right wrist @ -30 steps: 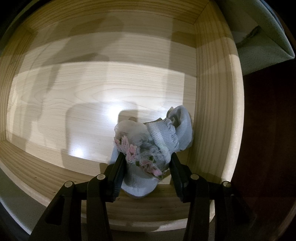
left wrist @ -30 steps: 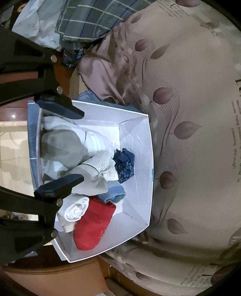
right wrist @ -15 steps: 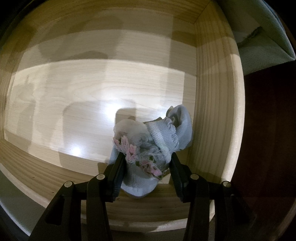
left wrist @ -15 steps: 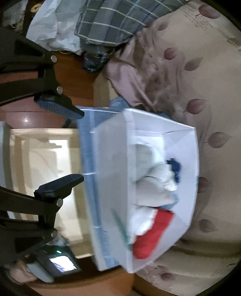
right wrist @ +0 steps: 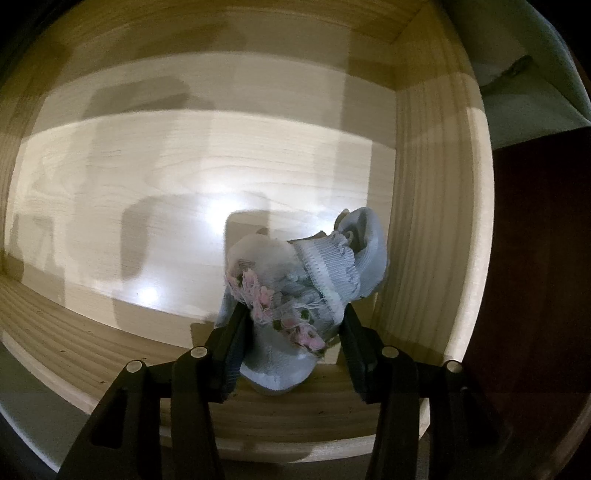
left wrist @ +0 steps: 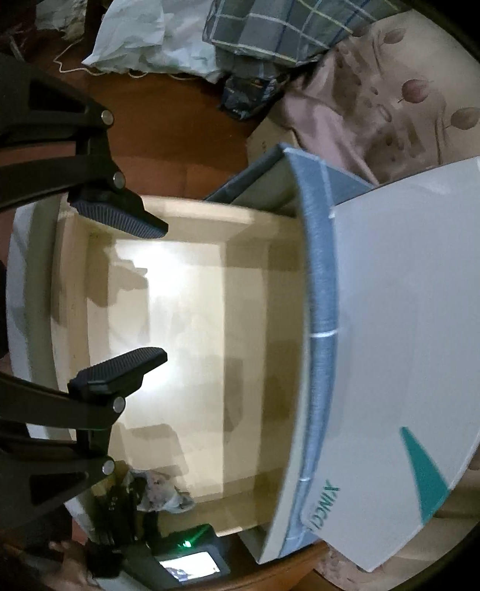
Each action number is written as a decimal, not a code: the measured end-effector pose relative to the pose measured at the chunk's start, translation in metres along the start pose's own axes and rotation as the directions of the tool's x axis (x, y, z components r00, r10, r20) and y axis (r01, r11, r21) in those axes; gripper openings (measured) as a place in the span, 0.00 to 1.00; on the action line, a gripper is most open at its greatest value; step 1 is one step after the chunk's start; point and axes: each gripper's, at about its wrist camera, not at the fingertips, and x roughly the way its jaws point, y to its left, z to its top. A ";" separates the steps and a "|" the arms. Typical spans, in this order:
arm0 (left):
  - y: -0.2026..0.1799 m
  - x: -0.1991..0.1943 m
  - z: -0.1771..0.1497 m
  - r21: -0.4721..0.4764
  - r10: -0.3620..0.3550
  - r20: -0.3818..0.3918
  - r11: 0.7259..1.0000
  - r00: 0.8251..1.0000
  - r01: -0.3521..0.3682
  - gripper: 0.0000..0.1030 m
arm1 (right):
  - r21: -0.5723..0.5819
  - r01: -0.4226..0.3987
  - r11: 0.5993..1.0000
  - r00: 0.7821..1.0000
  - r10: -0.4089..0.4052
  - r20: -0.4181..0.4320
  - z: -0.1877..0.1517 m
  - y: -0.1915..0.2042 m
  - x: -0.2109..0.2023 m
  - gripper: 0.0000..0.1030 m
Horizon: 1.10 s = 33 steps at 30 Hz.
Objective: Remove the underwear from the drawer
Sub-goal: 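Withdraw the open left tool from the box back over the empty drawer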
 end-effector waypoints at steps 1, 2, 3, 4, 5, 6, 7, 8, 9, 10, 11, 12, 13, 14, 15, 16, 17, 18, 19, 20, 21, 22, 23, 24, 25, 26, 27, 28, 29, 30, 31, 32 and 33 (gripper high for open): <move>0.000 0.004 -0.002 -0.006 -0.003 -0.007 1.000 1.000 0.003 0.61 | -0.001 0.001 1.000 1.000 -0.001 -0.002 0.000 0.000 0.000 0.43; 0.000 0.007 -0.003 -0.012 -0.007 -0.011 1.000 1.000 0.007 0.61 | -0.001 0.001 1.000 1.000 -0.001 -0.002 0.000 0.000 0.000 0.43; -0.001 0.011 -0.005 -0.020 -0.007 -0.013 1.000 1.000 0.007 0.61 | -0.002 0.001 1.000 1.000 -0.001 -0.004 0.000 -0.001 0.000 0.43; -0.002 0.014 -0.006 -0.027 -0.003 -0.016 1.000 1.000 0.003 0.61 | -0.002 0.001 1.000 1.000 -0.001 -0.005 0.001 0.000 0.001 0.44; -0.002 0.016 -0.007 -0.036 -0.003 -0.017 0.999 1.000 0.002 0.61 | -0.001 0.002 1.000 1.000 -0.002 -0.006 0.002 0.005 0.001 0.44; -0.002 0.017 -0.009 -0.047 -0.008 -0.016 0.999 1.000 0.007 0.61 | -0.002 0.002 1.000 1.000 -0.002 -0.007 0.003 0.006 0.002 0.44; -0.002 0.019 -0.011 -0.054 -0.013 -0.017 0.998 1.000 0.012 0.61 | -0.002 0.002 1.000 1.000 -0.003 -0.008 0.003 0.006 0.002 0.44; -0.002 0.021 -0.013 -0.063 -0.019 -0.020 0.998 1.000 0.018 0.61 | -0.002 0.002 1.000 1.000 -0.002 -0.008 0.003 0.006 0.002 0.44; -0.002 0.023 -0.015 -0.074 -0.030 -0.021 0.997 0.999 0.028 0.61 | -0.001 0.003 1.000 1.000 -0.003 -0.010 0.004 0.005 0.002 0.43; -0.002 0.025 -0.018 -0.082 -0.039 -0.019 0.996 0.999 0.038 0.61 | 0.000 0.004 1.000 1.000 -0.004 -0.011 0.004 0.006 0.003 0.43; -0.001 0.026 -0.020 -0.088 -0.041 -0.021 0.995 0.999 0.039 0.61 | 0.000 0.004 1.000 1.000 -0.004 -0.011 0.004 0.008 0.004 0.43; -0.001 0.027 -0.021 -0.089 -0.044 -0.022 0.995 0.999 0.042 0.61 | 0.001 0.004 1.000 1.000 -0.004 -0.012 0.006 0.008 0.005 0.43; 0.000 0.025 -0.021 -0.088 -0.051 -0.012 0.995 0.999 0.049 0.61 | 0.000 0.005 1.000 1.000 -0.005 -0.013 0.006 0.008 0.005 0.43; 0.001 0.023 -0.021 -0.087 -0.048 0.009 0.995 0.999 0.048 0.61 | 0.000 0.006 1.000 1.000 -0.006 -0.014 0.007 0.008 0.006 0.43; 0.001 0.022 -0.022 -0.086 -0.038 0.018 0.995 0.999 0.040 0.61 | 0.001 0.007 1.000 1.000 -0.007 -0.014 0.006 0.010 0.005 0.43; 0.001 0.021 -0.023 -0.090 -0.032 0.020 0.995 0.999 0.034 0.61 | 0.001 0.008 1.000 1.000 -0.008 -0.016 0.006 0.010 0.005 0.43; 0.002 0.021 -0.023 -0.096 -0.035 0.021 0.995 0.999 0.037 0.61 | 0.000 0.008 1.000 1.000 -0.008 -0.017 0.007 0.011 0.006 0.44; 0.002 0.021 -0.024 -0.104 -0.038 0.024 0.994 0.999 0.040 0.61 | -0.003 0.007 1.000 1.000 -0.007 -0.019 0.007 0.011 0.007 0.44; 0.003 0.020 -0.024 -0.112 -0.034 0.027 0.993 0.999 0.036 0.61 | -0.004 0.007 1.000 1.000 -0.007 -0.020 0.006 0.014 0.005 0.44; 0.004 0.020 -0.024 -0.117 -0.030 0.029 0.993 0.999 0.033 0.61 | -0.005 0.008 1.000 1.000 -0.008 -0.022 0.006 0.015 0.006 0.44; 0.005 0.020 -0.025 -0.121 -0.032 0.032 0.992 0.999 0.036 0.61 | -0.006 0.009 1.000 1.000 -0.009 -0.024 0.007 0.015 0.006 0.45; 0.006 0.020 -0.024 -0.126 -0.037 0.033 0.991 0.999 0.041 0.61 | -0.010 0.009 1.000 1.000 -0.010 -0.027 0.007 0.016 0.006 0.45; 0.006 0.021 -0.024 -0.134 -0.036 0.033 0.990 0.999 0.040 0.61 | -0.012 0.010 1.000 1.000 -0.010 -0.029 0.008 0.017 0.007 0.45; 0.007 0.021 -0.024 -0.142 -0.036 0.032 0.989 0.999 0.040 0.61 | -0.012 0.009 1.000 1.000 -0.010 -0.029 0.008 0.017 0.008 0.45; 0.009 0.022 -0.024 -0.153 -0.035 0.030 0.987 0.999 0.039 0.61 | -0.011 0.009 1.000 1.000 -0.009 -0.029 0.010 0.017 0.008 0.45; 0.010 0.022 -0.023 -0.162 -0.028 0.029 0.986 0.999 0.033 0.61 | -0.012 0.009 1.000 1.000 -0.009 -0.029 0.010 0.017 0.008 0.45; 0.011 0.022 -0.023 -0.169 -0.026 0.031 0.985 0.999 0.030 0.61 | -0.014 0.009 1.000 1.000 -0.010 -0.027 0.010 0.017 0.007 0.45; 0.012 0.023 -0.023 -0.173 -0.028 0.033 0.984 0.999 0.034 0.61 | -0.016 0.010 1.000 1.000 -0.010 -0.025 0.010 0.017 0.007 0.46; 0.012 0.023 -0.023 -0.174 -0.026 0.033 0.984 0.999 0.031 0.61 | -0.014 0.008 1.000 1.000 -0.009 -0.026 0.011 0.017 0.007 0.46; 0.012 0.023 -0.023 -0.173 -0.024 0.032 0.985 0.999 0.029 0.61 | -0.015 0.006 1.000 1.000 -0.007 -0.024 0.009 0.016 0.007 0.45; 0.011 0.023 -0.023 -0.169 -0.022 0.030 0.985 0.999 0.027 0.61 | -0.016 0.002 1.000 1.000 -0.002 -0.022 0.009 0.015 0.007 0.44; 0.010 0.024 -0.023 -0.165 -0.018 0.028 0.986 0.999 0.022 0.61 | -0.015 -0.003 1.000 1.000 0.003 -0.020 0.009 0.014 0.008 0.43; 0.009 0.024 -0.023 -0.160 -0.013 0.026 0.987 1.000 0.017 0.61 | -0.013 -0.012 1.000 1.000 0.012 -0.019 0.009 0.014 0.008 0.41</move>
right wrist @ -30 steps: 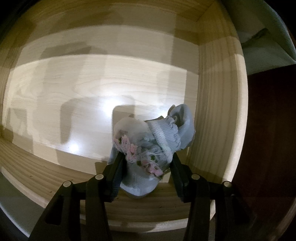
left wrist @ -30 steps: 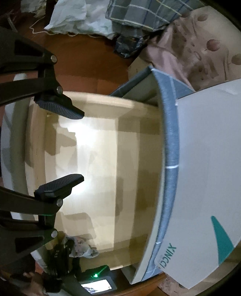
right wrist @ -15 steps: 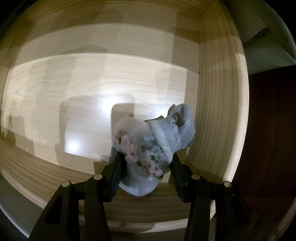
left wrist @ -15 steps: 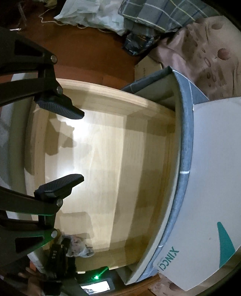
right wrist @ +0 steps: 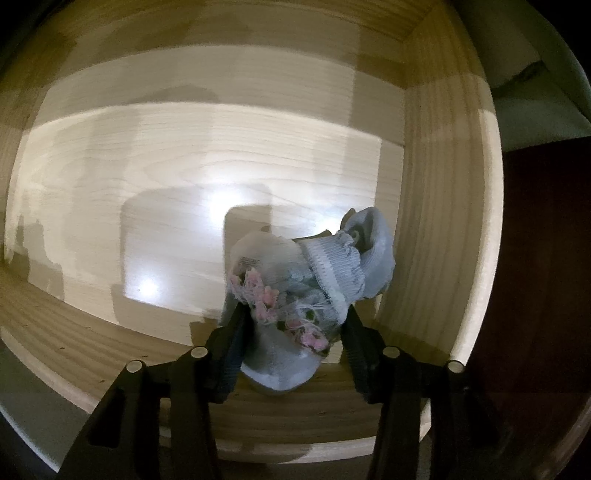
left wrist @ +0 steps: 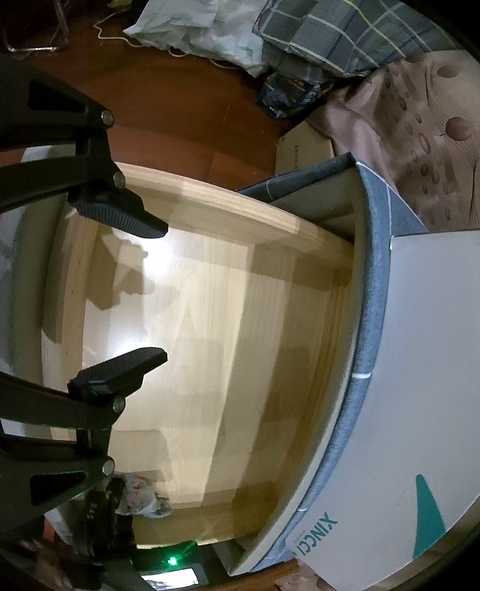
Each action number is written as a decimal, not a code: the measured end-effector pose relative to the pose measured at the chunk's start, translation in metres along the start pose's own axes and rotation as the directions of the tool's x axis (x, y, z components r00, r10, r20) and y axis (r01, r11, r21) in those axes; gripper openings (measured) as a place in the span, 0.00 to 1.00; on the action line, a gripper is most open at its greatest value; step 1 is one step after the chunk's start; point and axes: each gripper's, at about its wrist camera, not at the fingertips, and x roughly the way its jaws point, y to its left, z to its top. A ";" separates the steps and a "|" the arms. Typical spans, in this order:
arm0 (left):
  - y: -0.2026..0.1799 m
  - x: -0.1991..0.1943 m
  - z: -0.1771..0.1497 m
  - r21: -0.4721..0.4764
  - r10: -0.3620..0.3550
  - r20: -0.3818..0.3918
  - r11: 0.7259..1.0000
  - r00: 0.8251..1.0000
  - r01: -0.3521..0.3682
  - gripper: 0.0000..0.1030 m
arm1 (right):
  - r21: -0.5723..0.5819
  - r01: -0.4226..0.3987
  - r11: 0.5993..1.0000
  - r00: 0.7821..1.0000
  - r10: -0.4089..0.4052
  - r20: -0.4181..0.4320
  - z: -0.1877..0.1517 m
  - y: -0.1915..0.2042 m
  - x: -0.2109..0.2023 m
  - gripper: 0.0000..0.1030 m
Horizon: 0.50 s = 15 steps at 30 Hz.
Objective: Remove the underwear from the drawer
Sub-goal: 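Withdraw the open left tool from the box back over the empty drawer, then lift the floral-trim white sock out of the drawer with the right gripper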
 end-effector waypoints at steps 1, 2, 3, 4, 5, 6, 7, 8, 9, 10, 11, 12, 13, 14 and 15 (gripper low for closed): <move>0.000 0.000 0.000 0.003 0.002 0.000 1.000 1.000 -0.002 0.61 | 0.004 -0.009 1.000 1.000 0.009 0.003 0.000 -0.001 0.001 0.40; 0.000 0.000 0.000 0.003 0.005 0.001 1.000 1.000 -0.005 0.61 | 0.007 -0.013 1.000 1.000 0.013 0.004 -0.002 -0.002 0.002 0.38; 0.001 0.000 0.000 0.001 0.006 0.003 1.000 1.000 -0.006 0.61 | 0.011 -0.015 1.000 1.000 0.015 0.006 -0.002 -0.004 0.002 0.37; 0.002 -0.001 0.000 -0.003 0.001 0.006 1.000 1.000 -0.001 0.61 | 0.012 -0.016 1.000 1.000 0.016 0.008 -0.002 -0.004 0.002 0.36; 0.003 -0.001 0.000 -0.008 -0.004 0.010 1.000 1.000 0.004 0.61 | 0.013 -0.015 1.000 1.000 0.015 0.012 -0.003 -0.005 0.001 0.34; 0.004 -0.001 0.000 -0.015 -0.007 0.013 1.000 1.000 0.008 0.61 | 0.012 -0.012 1.000 1.000 0.012 0.018 -0.003 -0.006 0.001 0.32; 0.006 -0.002 0.000 -0.020 -0.006 0.014 1.000 1.000 0.007 0.61 | 0.010 -0.009 1.000 1.000 0.009 0.023 -0.003 -0.005 0.001 0.32; 0.006 -0.002 0.000 -0.025 -0.007 0.016 1.000 1.000 0.007 0.61 | 0.008 -0.007 1.000 1.000 0.006 0.028 -0.004 -0.005 0.000 0.31; 0.007 -0.002 0.000 -0.030 -0.009 0.018 1.000 1.000 0.010 0.61 | 0.004 -0.004 1.000 0.999 0.004 0.034 -0.004 -0.005 -0.001 0.30; 0.009 -0.003 0.001 -0.034 -0.007 0.019 0.999 1.000 0.007 0.61 | 0.001 0.001 1.000 0.999 -0.001 0.042 -0.004 -0.004 -0.002 0.29; 0.009 -0.003 0.001 -0.037 -0.005 0.022 0.999 1.000 0.006 0.61 | -0.004 0.002 1.000 0.999 -0.002 0.050 -0.005 -0.008 -0.007 0.28; 0.009 -0.004 0.000 -0.039 -0.007 0.026 0.999 1.000 0.008 0.61 | -0.009 0.006 1.000 0.998 -0.005 0.066 -0.006 -0.007 -0.010 0.28; 0.009 -0.005 0.000 -0.042 -0.004 0.032 0.999 0.999 0.005 0.61 | -0.009 0.010 1.000 0.997 -0.009 0.078 -0.006 -0.007 -0.012 0.27; 0.008 -0.005 -0.001 -0.043 0.003 0.036 0.999 0.999 -0.001 0.61 | -0.010 0.014 1.000 0.996 -0.013 0.093 -0.009 -0.007 -0.017 0.27; 0.008 -0.006 -0.001 -0.046 0.008 0.039 0.999 0.999 -0.006 0.61 | -0.010 0.016 1.000 0.994 -0.015 0.111 -0.011 -0.007 -0.020 0.27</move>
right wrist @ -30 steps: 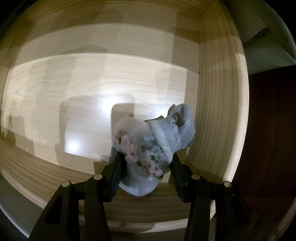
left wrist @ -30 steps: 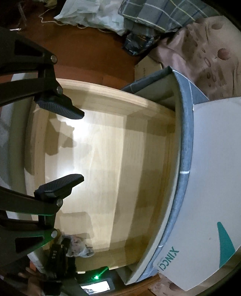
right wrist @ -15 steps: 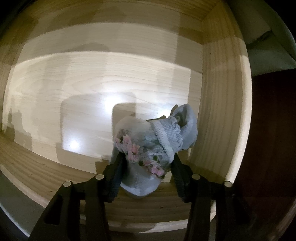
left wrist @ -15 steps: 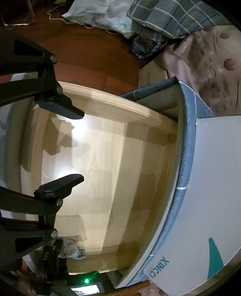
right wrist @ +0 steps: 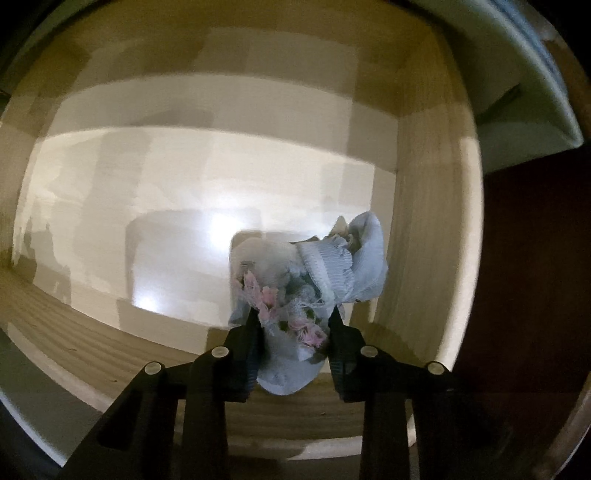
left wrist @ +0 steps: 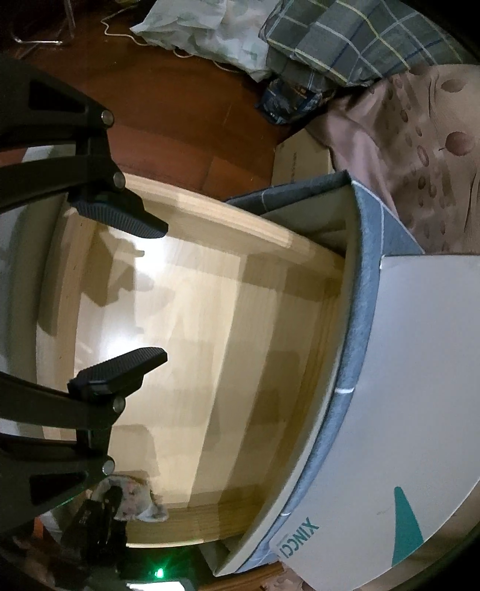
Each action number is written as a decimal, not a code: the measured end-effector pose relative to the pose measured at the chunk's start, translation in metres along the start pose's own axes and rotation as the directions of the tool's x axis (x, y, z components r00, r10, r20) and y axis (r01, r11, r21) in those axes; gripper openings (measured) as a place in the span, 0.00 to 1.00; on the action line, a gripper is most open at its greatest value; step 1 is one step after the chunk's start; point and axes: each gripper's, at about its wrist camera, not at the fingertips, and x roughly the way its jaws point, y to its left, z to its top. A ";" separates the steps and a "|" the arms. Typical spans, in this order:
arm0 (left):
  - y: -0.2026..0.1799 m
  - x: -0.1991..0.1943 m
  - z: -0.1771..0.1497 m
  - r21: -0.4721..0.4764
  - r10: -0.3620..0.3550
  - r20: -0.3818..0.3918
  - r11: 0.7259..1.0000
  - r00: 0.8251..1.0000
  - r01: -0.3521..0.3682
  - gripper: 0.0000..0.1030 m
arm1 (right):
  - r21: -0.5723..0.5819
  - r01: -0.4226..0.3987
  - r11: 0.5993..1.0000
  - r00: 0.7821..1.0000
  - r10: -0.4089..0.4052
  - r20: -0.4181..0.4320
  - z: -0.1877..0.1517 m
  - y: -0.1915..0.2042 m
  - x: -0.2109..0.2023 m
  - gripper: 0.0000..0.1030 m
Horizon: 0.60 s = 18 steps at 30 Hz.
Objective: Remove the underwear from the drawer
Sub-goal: 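Lift the floral-trim white sock out of the drawer with the right gripper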
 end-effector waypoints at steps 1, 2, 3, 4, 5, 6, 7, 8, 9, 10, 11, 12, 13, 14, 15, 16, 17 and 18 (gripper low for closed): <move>0.000 -0.001 0.000 -0.004 0.007 0.005 1.000 1.000 -0.006 0.61 | 0.000 0.003 1.000 1.000 -0.003 0.023 -0.001 0.000 -0.004 0.27; 0.000 -0.002 -0.001 -0.008 0.011 0.010 1.000 1.000 -0.011 0.61 | -0.002 0.009 1.000 0.999 -0.009 0.044 -0.002 0.000 -0.008 0.27; 0.001 -0.005 -0.001 -0.017 0.011 0.023 1.000 1.000 -0.011 0.61 | -0.004 0.021 1.000 0.997 -0.021 0.069 -0.004 0.000 -0.013 0.27; 0.002 -0.006 -0.001 -0.022 0.009 0.029 1.000 1.000 -0.009 0.61 | -0.008 0.036 0.999 0.994 -0.035 0.100 -0.006 0.001 -0.019 0.27; 0.004 -0.007 -0.002 -0.030 0.013 0.033 0.999 0.999 -0.012 0.61 | -0.011 0.042 0.999 0.992 -0.040 0.123 -0.008 0.002 -0.023 0.27; 0.006 -0.008 -0.001 -0.034 0.014 0.034 0.999 0.999 -0.013 0.61 | -0.014 0.048 0.999 0.987 -0.045 0.153 -0.010 0.003 -0.030 0.27; 0.007 -0.008 0.000 -0.037 0.015 0.033 0.999 0.999 -0.014 0.61 | -0.014 0.060 0.998 0.980 -0.056 0.190 -0.013 0.003 -0.038 0.27; 0.008 -0.008 0.000 -0.039 0.016 0.033 0.999 0.999 -0.014 0.61 | -0.013 0.066 0.998 0.975 -0.062 0.215 -0.015 0.003 -0.043 0.27; 0.008 -0.008 0.000 -0.040 0.014 0.033 0.999 0.999 -0.013 0.61 | -0.011 0.066 0.998 0.969 -0.062 0.238 -0.017 0.003 -0.049 0.27; 0.008 -0.009 0.000 -0.041 0.013 0.033 0.999 0.999 -0.011 0.61 | -0.003 0.057 0.998 0.965 -0.055 0.258 -0.021 0.004 -0.058 0.27; 0.009 -0.009 0.000 -0.043 0.013 0.033 0.999 0.999 -0.012 0.61 | 0.002 0.039 0.999 0.962 -0.038 0.271 -0.024 0.004 -0.064 0.27; 0.009 -0.009 0.000 -0.044 0.015 0.033 0.999 0.999 -0.013 0.61 | 0.002 0.029 1.000 0.960 -0.028 0.280 -0.025 0.005 -0.068 0.27; 0.009 -0.009 0.001 -0.044 0.014 0.033 0.999 0.999 -0.013 0.61 | 0.001 0.021 1.000 0.955 -0.020 0.295 -0.028 0.005 -0.075 0.27; 0.008 -0.010 0.000 -0.043 0.015 0.034 0.999 0.999 -0.013 0.61 | -0.001 0.016 1.000 0.952 -0.014 0.306 -0.029 0.008 -0.082 0.27; 0.008 -0.011 0.000 -0.042 0.016 0.035 0.999 0.999 -0.015 0.61 | -0.007 0.004 1.000 0.949 -0.002 0.316 -0.032 0.008 -0.088 0.27; 0.008 -0.010 0.000 -0.042 0.018 0.035 0.999 0.999 -0.016 0.61 | -0.010 -0.008 1.000 0.945 0.011 0.328 -0.036 0.007 -0.095 0.27; 0.008 -0.010 0.000 -0.043 0.018 0.034 0.999 0.999 -0.017 0.61 | -0.013 -0.014 1.000 0.942 0.017 0.336 -0.038 0.006 -0.101 0.27; 0.009 -0.010 0.000 -0.044 0.016 0.033 0.999 0.999 -0.015 0.61 | -0.016 -0.018 1.000 0.939 0.023 0.345 -0.040 0.005 -0.109 0.27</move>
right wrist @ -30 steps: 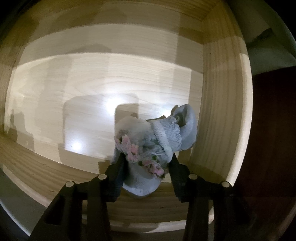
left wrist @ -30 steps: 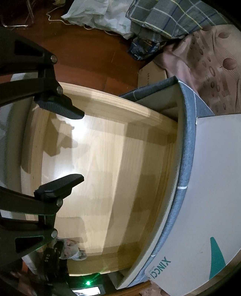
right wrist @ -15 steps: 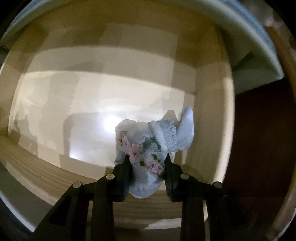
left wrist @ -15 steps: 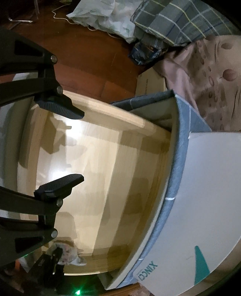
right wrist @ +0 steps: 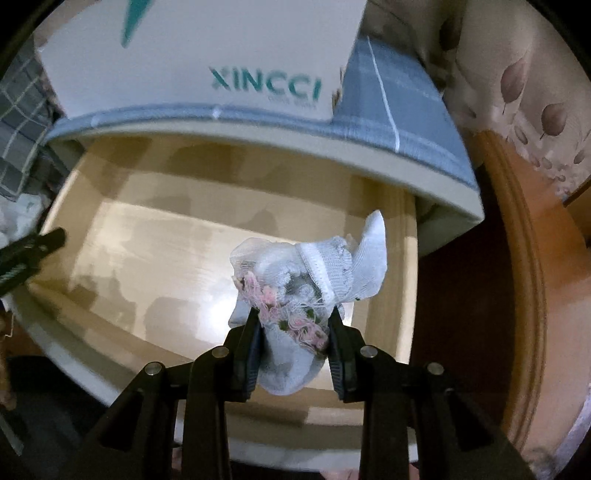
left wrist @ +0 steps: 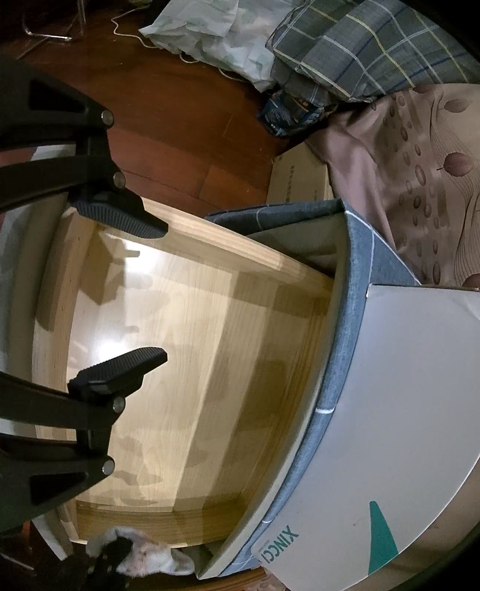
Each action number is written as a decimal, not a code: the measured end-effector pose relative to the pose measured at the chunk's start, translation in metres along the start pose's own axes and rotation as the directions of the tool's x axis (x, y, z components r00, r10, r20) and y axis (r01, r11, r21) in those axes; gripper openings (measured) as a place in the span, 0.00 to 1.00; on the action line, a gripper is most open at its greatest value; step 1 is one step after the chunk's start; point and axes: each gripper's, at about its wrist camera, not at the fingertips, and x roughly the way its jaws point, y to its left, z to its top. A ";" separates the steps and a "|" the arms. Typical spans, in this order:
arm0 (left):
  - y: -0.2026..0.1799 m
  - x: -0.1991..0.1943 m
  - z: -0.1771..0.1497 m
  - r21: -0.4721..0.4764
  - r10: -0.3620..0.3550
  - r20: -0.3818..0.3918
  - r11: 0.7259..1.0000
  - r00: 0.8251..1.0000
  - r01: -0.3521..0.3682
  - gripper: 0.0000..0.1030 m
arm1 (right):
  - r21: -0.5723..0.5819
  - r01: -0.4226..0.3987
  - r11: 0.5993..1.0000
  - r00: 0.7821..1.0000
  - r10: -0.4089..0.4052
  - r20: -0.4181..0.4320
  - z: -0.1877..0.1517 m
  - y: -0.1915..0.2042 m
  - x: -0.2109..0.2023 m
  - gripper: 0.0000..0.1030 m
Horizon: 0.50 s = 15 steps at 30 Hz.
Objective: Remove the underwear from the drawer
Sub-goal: 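Lift the floral-trim white sock out of the drawer with the right gripper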
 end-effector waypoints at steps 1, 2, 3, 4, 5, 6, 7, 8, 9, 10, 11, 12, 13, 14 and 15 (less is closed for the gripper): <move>0.001 0.000 0.000 -0.002 -0.001 -0.002 1.000 1.000 0.001 0.61 | -0.002 -0.011 1.000 1.000 0.011 0.012 0.000 -0.001 -0.008 0.27; 0.002 0.001 0.000 -0.004 -0.001 -0.004 1.000 1.000 0.001 0.61 | -0.002 -0.020 1.000 0.999 0.020 0.025 0.001 -0.003 -0.016 0.27; 0.002 0.000 0.001 -0.005 -0.002 -0.004 1.000 1.000 0.002 0.61 | -0.002 -0.024 1.000 0.999 0.024 0.031 -0.001 -0.008 -0.022 0.27; 0.003 0.000 0.001 -0.004 -0.001 -0.004 1.000 1.000 0.001 0.61 | 0.001 -0.037 0.999 0.998 0.037 0.042 0.000 -0.010 -0.032 0.27; 0.003 0.000 0.001 -0.003 0.001 -0.004 1.000 1.000 -0.001 0.61 | 0.004 -0.048 0.999 0.997 0.048 0.052 0.000 -0.013 -0.039 0.27; 0.003 0.000 0.001 -0.002 0.002 -0.002 1.000 1.000 -0.002 0.61 | 0.008 -0.056 0.998 0.997 0.056 0.059 0.005 -0.011 -0.041 0.27; 0.003 0.000 0.001 0.000 0.001 -0.001 1.000 1.000 -0.001 0.61 | 0.016 -0.070 0.997 0.995 0.068 0.068 0.009 -0.010 -0.048 0.27; 0.003 0.000 0.001 0.002 0.005 -0.001 1.000 1.000 -0.005 0.61 | 0.023 -0.078 0.997 0.994 0.076 0.076 0.013 -0.008 -0.053 0.27; 0.002 0.000 0.001 0.004 0.007 -0.001 1.000 1.000 -0.007 0.61 | 0.034 -0.090 0.995 0.992 0.087 0.094 0.017 -0.010 -0.063 0.27; 0.002 0.000 0.000 0.005 0.007 0.000 1.000 1.000 -0.007 0.61 | 0.036 -0.093 0.995 0.990 0.089 0.108 0.022 -0.008 -0.069 0.27; 0.002 0.000 0.000 0.006 0.007 0.001 1.000 1.000 -0.007 0.61 | 0.034 -0.091 0.995 0.988 0.085 0.130 0.029 -0.006 -0.078 0.27; 0.002 -0.001 0.000 0.006 0.009 0.002 1.000 1.000 -0.009 0.61 | 0.032 -0.087 0.996 0.986 0.082 0.142 0.034 -0.006 -0.082 0.27; 0.002 -0.001 0.000 0.006 0.009 0.003 1.000 1.000 -0.009 0.61 | 0.033 -0.085 0.996 0.983 0.078 0.165 0.039 -0.007 -0.091 0.27; 0.002 -0.001 -0.001 0.007 0.010 0.004 1.000 1.000 -0.010 0.61 | 0.036 -0.085 0.996 0.981 0.077 0.179 0.043 -0.006 -0.099 0.27; 0.001 -0.001 -0.001 0.008 0.011 0.005 1.000 1.000 -0.011 0.61 | 0.043 -0.092 0.995 0.976 0.082 0.199 0.052 -0.009 -0.108 0.27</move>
